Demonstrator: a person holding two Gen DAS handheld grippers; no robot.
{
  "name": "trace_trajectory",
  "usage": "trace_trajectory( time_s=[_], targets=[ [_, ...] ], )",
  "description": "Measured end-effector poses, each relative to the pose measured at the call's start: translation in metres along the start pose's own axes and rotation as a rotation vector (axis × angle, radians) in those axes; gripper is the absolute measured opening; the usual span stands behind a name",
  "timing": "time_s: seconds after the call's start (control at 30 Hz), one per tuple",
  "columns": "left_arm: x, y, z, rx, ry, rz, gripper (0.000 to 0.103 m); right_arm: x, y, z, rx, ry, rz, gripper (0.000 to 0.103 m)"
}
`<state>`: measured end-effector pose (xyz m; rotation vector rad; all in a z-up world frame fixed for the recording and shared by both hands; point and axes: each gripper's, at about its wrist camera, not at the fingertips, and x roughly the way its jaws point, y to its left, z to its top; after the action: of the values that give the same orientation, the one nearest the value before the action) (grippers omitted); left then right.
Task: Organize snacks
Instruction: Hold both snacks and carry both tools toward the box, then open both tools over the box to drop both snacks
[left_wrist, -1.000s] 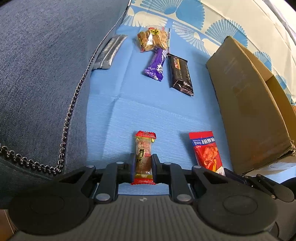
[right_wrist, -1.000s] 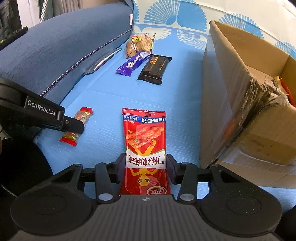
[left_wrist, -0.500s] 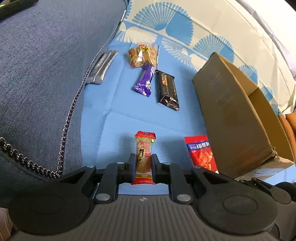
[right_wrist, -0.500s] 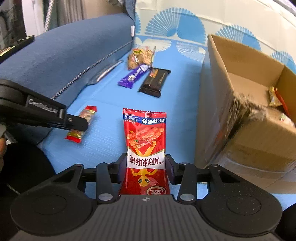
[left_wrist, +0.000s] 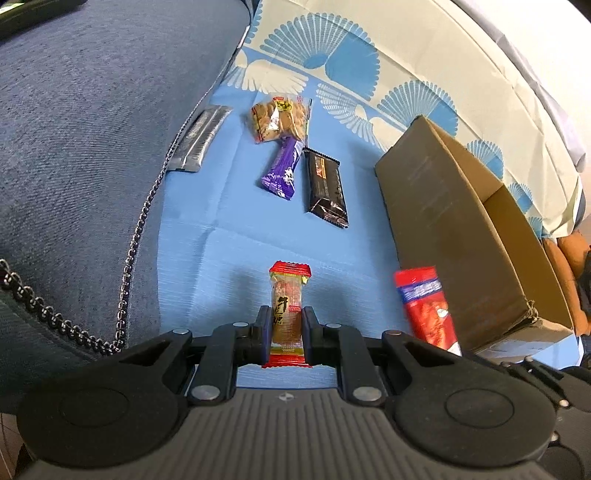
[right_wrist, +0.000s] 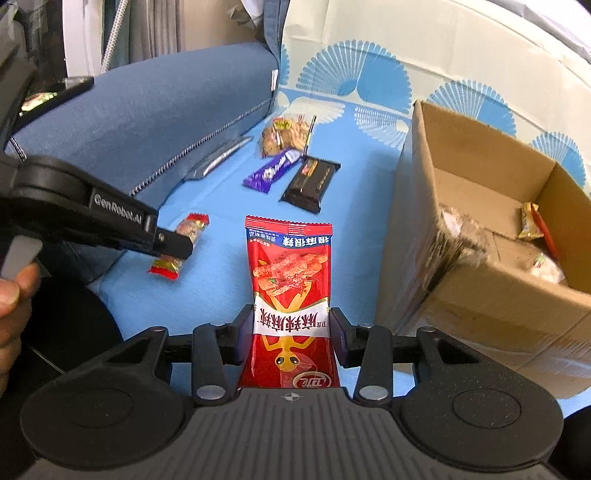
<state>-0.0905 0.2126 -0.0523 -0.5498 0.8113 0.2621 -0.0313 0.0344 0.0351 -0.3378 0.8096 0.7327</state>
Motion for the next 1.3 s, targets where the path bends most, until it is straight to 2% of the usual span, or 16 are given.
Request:
trace_trajectory(
  time_s=[0.17, 0.37, 0.7, 0.9, 1.1, 1.3],
  targets=[
    [0.002, 0.001, 0.001, -0.002, 0.005, 0.002, 0.018, -0.007, -0.006, 0.006, -0.017, -0.011, 0.009, 0.044],
    [0.004, 0.0, 0.002, 0.0, 0.014, 0.011, 0.018, -0.006, -0.014, 0.01, 0.024, 0.0, 0.019, 0.044],
    [0.01, -0.003, 0.002, 0.011, 0.03, 0.038, 0.018, -0.027, -0.033, 0.045, -0.01, -0.025, 0.109, 0.044],
    [0.012, -0.007, 0.002, 0.033, 0.027, 0.045, 0.018, -0.038, -0.058, 0.071, -0.078, -0.115, 0.145, 0.044],
    [0.003, -0.011, 0.0, 0.051, -0.027, 0.034, 0.018, -0.027, -0.073, 0.049, -0.006, -0.174, 0.126, 0.044],
    [-0.007, -0.022, 0.005, 0.077, -0.086, 0.075, 0.018, -0.033, -0.081, 0.051, 0.062, -0.262, 0.156, 0.044]
  ],
)
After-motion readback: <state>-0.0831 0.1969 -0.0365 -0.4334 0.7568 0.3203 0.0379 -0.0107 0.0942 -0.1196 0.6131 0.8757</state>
